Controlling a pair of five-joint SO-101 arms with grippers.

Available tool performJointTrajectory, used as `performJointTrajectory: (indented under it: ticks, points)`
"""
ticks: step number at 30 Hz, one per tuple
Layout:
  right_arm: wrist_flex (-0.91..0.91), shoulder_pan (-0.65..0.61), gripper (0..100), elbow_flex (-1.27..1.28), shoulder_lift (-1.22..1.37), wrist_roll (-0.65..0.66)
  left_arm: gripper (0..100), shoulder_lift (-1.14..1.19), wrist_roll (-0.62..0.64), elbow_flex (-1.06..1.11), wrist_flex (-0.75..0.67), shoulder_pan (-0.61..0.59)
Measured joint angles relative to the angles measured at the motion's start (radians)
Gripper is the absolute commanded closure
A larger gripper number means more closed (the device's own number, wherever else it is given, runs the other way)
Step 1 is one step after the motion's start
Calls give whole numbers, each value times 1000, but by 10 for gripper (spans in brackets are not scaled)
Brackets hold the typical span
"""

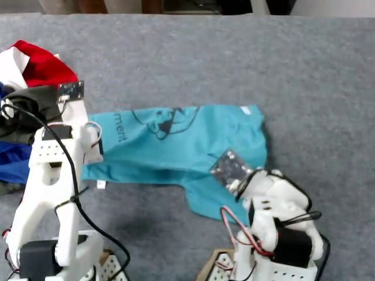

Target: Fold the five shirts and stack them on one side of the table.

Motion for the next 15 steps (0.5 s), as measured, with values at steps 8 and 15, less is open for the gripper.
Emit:
performJointTrajectory:
  ticks: [8,15]
  points:
    - [44,0,994,43,-5,98,980,-9,-9,61,0,0]
    - [78,0,994,61,-9,206,980,-9,-9,68,0,0]
